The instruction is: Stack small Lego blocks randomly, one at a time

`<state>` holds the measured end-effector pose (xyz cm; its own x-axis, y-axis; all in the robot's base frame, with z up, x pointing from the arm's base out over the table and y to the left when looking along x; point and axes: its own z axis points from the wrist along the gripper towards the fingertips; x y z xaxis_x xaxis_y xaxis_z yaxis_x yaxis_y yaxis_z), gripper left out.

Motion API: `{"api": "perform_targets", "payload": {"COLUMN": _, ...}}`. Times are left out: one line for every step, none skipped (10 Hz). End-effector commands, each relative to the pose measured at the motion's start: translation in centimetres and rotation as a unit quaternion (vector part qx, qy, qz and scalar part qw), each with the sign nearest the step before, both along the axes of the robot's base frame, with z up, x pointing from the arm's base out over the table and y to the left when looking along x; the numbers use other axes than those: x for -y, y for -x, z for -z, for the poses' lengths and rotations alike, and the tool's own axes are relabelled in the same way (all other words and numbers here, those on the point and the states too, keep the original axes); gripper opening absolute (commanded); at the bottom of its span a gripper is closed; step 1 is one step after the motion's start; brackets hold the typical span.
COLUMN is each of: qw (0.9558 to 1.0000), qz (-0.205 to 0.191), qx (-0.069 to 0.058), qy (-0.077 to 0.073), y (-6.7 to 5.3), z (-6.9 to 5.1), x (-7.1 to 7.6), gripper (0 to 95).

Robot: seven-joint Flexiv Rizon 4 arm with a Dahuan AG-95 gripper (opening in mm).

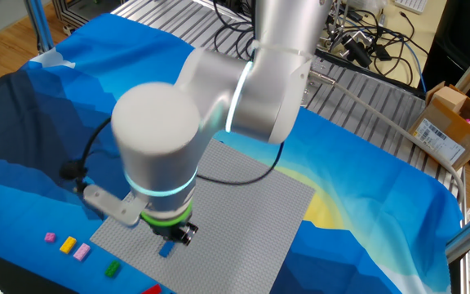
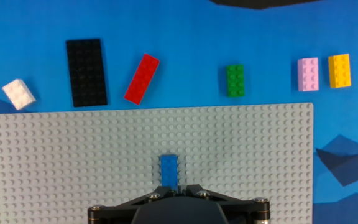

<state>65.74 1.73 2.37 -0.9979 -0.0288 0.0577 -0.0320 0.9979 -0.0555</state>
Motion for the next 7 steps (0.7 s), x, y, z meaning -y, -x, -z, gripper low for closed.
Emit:
{"api": "perform_targets", "payload": {"qw": 0.9996, "qz": 0.01, "qx": -0.026, "qy": 0.0, "y": -0.26, "z": -1.19, "x": -0.72, "gripper": 0.0}}
{"api": "perform_targets", "payload": {"qw": 0.9996, "qz": 0.014, "qx": -0.026, "qy": -0.001, "y": -0.27, "z": -1.15, "x": -0.75, "gripper": 0.0}}
{"api": "perform_targets", "payload": {"qw": 0.9996, "qz": 0.013, "qx": -0.026, "qy": -0.001, "y": -0.28, "z": -1.15, "x": -0.76, "gripper": 0.0}}
{"api": "perform_targets", "payload": {"qw": 0.9996, "qz": 0.014, "qx": -0.026, "qy": -0.001, "y": -0.3, "z": -1.08, "x": -0.79, "gripper": 0.0}}
{"api": "perform_targets", "payload": {"qw": 0.9995, "qz": 0.017, "qx": -0.025, "qy": -0.001, "y": -0.36, "z": -0.72, "x": -0.93, "gripper": 0.0}}
{"api": "perform_targets", "payload": {"qw": 0.9996, "qz": 0.018, "qx": -0.024, "qy": -0.001, "y": -0.41, "z": -0.57, "x": -0.98, "gripper": 0.0}}
{"api": "perform_targets", "payload": {"qw": 0.9996, "qz": 0.018, "qx": -0.022, "qy": -0.001, "y": -0.43, "z": -0.54, "x": -0.99, "gripper": 0.0}}
